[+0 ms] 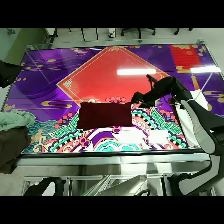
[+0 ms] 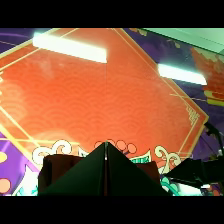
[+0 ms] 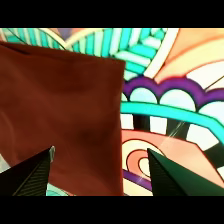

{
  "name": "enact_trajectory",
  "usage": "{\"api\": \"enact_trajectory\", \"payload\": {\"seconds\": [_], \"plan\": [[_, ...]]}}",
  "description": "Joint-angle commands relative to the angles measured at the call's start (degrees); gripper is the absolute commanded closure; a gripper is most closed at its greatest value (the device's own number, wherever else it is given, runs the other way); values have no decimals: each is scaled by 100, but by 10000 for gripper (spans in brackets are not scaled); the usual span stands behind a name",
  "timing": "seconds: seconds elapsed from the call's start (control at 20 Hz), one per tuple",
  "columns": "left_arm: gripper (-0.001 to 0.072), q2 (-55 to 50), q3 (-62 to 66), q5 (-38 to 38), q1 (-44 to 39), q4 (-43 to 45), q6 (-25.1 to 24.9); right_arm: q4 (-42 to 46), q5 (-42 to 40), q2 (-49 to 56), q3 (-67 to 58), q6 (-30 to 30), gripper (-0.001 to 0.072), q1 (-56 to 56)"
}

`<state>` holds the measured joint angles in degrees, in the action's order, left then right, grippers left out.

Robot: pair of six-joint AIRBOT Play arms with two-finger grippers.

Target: Fold the shirts.

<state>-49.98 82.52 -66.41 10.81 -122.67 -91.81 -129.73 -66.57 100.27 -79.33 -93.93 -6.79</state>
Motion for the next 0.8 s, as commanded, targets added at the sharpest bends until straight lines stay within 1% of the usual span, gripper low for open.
{"api": "enact_trajectory", "payload": {"seconds": [0.0, 0.2, 0.25, 0.3, 0.35, 0.4, 0.55, 0.75], "plan": [[694, 205, -291, 33, 4, 7, 2, -306, 20, 468, 129, -98, 65, -111], [694, 363, -612, 11, 4, 9, 2, -481, 284, 745, 127, -96, 66, -531], [694, 365, -649, -15, 4, 11, -7, -562, 356, 769, 127, -98, 84, -599], [694, 339, -643, -68, 4, 4, -11, -616, 446, 772, 118, -98, 398, -654], [694, 317, -643, -98, 4, 7, -13, -625, 459, 772, 59, -98, 664, -660], [694, 315, -643, -120, 4, 11, -11, -638, 428, 761, -42, -122, 688, -634], [693, 313, -643, -116, 4, 9, -13, -664, 339, 452, -592, -142, 689, -382], [694, 313, -643, -114, 4, 9, -15, -662, 219, -221, -1655, 7, 689, 505]]}}
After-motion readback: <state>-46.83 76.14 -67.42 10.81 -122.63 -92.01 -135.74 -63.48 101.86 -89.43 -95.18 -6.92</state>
